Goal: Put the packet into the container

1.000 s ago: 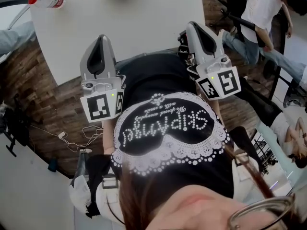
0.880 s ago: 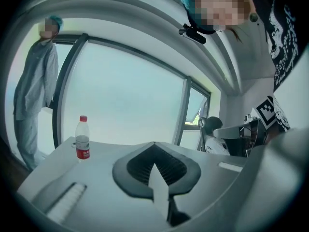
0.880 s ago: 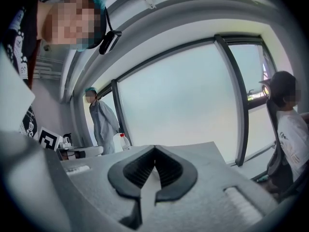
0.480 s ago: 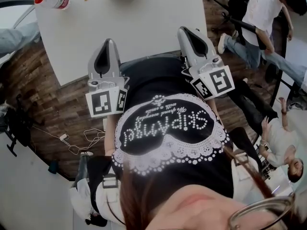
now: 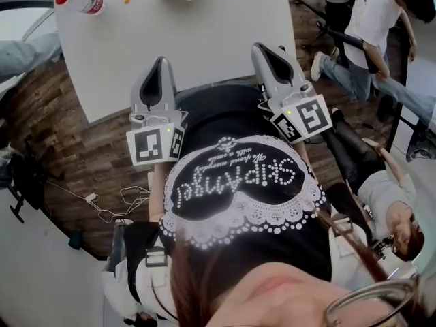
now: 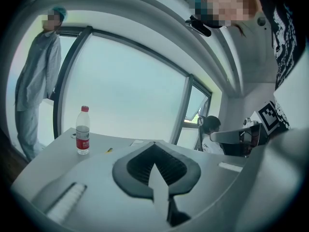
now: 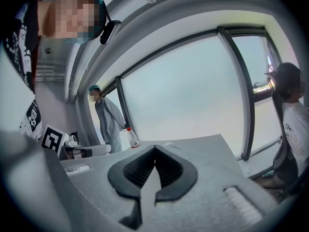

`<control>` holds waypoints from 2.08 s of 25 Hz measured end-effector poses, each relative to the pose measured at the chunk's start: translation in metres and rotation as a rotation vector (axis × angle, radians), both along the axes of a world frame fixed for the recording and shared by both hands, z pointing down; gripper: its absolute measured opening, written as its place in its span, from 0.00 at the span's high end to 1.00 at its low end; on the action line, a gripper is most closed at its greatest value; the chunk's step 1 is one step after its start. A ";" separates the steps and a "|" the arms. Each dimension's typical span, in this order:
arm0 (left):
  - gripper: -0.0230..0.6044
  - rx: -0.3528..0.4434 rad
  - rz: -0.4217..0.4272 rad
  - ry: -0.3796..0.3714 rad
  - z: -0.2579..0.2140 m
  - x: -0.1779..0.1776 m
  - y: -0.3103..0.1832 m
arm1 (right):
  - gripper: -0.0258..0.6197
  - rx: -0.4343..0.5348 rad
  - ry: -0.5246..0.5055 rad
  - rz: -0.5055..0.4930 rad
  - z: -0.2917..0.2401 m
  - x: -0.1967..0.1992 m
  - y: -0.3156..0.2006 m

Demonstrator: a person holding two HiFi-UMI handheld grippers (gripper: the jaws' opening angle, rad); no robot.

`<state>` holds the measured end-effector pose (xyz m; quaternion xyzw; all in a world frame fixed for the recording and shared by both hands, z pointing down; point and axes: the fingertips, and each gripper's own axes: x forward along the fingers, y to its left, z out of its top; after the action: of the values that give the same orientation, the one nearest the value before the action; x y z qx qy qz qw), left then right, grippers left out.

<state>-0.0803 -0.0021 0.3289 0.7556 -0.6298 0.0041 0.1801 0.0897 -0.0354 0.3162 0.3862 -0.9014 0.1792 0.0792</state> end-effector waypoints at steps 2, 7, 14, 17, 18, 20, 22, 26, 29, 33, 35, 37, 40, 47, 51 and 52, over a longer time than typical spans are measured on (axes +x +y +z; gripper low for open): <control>0.96 -0.001 0.001 0.001 -0.001 0.000 0.001 | 0.97 0.000 0.001 0.004 -0.001 0.001 0.001; 0.96 -0.004 0.004 0.004 0.000 0.000 0.003 | 0.97 0.001 -0.002 0.018 -0.002 0.004 0.003; 0.96 -0.012 0.013 0.006 0.002 0.001 0.002 | 0.97 -0.007 -0.003 0.040 -0.001 0.009 0.004; 0.96 -0.013 0.010 0.006 0.002 0.001 0.003 | 0.97 -0.007 -0.005 0.054 0.000 0.012 0.003; 0.96 -0.013 0.010 0.006 0.003 0.001 0.003 | 0.97 -0.008 -0.005 0.055 0.001 0.013 0.003; 0.96 -0.014 0.012 0.007 0.004 0.001 0.003 | 0.97 -0.010 -0.003 0.052 0.002 0.012 0.004; 0.96 -0.013 0.015 0.008 0.004 0.001 0.002 | 0.97 -0.009 -0.002 0.047 0.002 0.010 0.004; 0.96 -0.009 0.018 0.005 0.001 0.002 0.004 | 0.97 -0.006 -0.001 0.044 -0.001 0.009 0.006; 0.96 -0.011 0.014 0.007 0.001 0.001 0.004 | 0.97 -0.004 0.000 0.043 -0.002 0.009 0.006; 0.96 -0.012 0.011 0.010 0.002 0.000 0.003 | 0.97 -0.004 -0.001 0.045 -0.002 0.010 0.005; 0.96 -0.015 0.010 0.012 0.002 0.000 0.004 | 0.97 -0.003 -0.005 0.065 -0.004 0.017 0.003; 0.96 -0.014 0.007 0.013 0.002 -0.002 0.003 | 0.97 -0.002 -0.001 0.092 -0.006 0.027 -0.001; 0.96 -0.015 0.000 0.020 0.001 -0.005 0.003 | 0.97 0.006 0.018 0.138 -0.010 0.044 -0.006; 0.96 -0.021 -0.003 0.027 0.004 -0.011 0.002 | 0.97 0.028 0.053 0.200 -0.017 0.060 -0.010; 0.96 -0.025 -0.004 0.032 0.005 -0.012 0.001 | 0.97 0.029 0.070 0.216 -0.016 0.064 -0.009; 0.96 -0.026 -0.004 0.034 0.006 -0.012 0.001 | 0.97 0.029 0.073 0.221 -0.016 0.065 -0.009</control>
<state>-0.0923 -0.0007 0.3347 0.7518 -0.6281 -0.0007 0.2006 0.1544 -0.0446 0.3000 0.4904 -0.8524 0.1595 0.0862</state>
